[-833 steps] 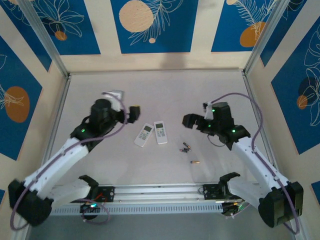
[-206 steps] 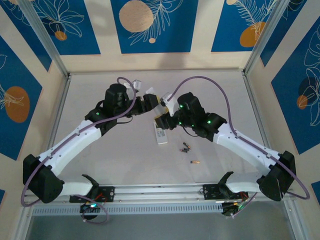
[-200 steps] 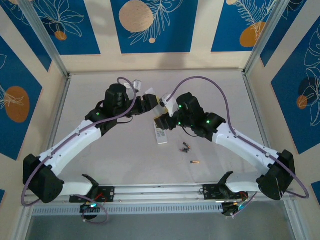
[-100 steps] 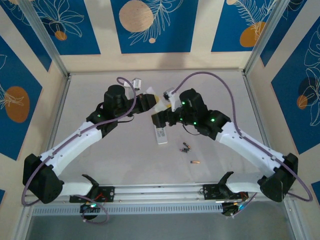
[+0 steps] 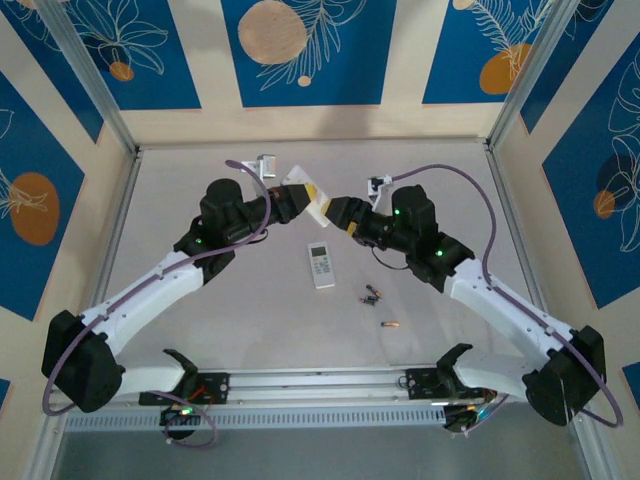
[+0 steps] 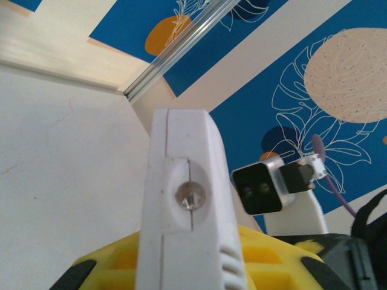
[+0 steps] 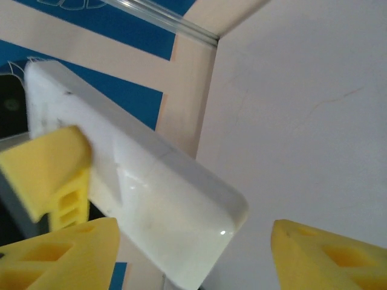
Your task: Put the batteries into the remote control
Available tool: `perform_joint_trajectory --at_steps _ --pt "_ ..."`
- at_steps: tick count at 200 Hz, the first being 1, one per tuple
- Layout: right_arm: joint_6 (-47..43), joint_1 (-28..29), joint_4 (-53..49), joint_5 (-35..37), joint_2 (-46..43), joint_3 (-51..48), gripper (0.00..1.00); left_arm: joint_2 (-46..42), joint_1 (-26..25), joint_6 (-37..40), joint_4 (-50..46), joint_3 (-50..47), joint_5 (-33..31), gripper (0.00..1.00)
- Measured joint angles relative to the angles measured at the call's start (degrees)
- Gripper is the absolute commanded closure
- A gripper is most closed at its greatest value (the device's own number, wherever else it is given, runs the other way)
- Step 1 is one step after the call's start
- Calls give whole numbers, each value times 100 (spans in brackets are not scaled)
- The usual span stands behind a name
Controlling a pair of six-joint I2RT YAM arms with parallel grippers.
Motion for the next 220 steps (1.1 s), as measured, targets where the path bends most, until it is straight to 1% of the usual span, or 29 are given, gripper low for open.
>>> perform_joint_trajectory --at_steps 23,45,59,92,120,141,181,196,220 --pt "243 -9 326 -107 79 -31 59 0 4 -153 138 -59 -50 100" --pt "365 -57 494 -190 79 -57 64 9 37 -404 334 -105 -92 100" --pt "402 -87 590 -216 79 -61 70 22 70 -612 479 -129 -90 100" --pt "466 -168 933 -243 55 -214 86 107 214 -1335 1071 -350 -31 100" --pt "472 -249 1154 -275 -63 -505 96 264 369 -1952 1650 -640 173 100" --pt "468 -319 1290 -374 -205 -715 100 323 420 -2264 1954 -802 326 100" --pt "413 -407 1403 -608 -522 -920 100 328 442 -2496 2295 -909 472 100" --pt "319 -417 1414 -723 -636 -957 100 328 494 -2492 2310 -997 398 100" --pt "243 -660 1349 -662 -868 -1088 100 323 885 -2468 2306 -1176 96 100"
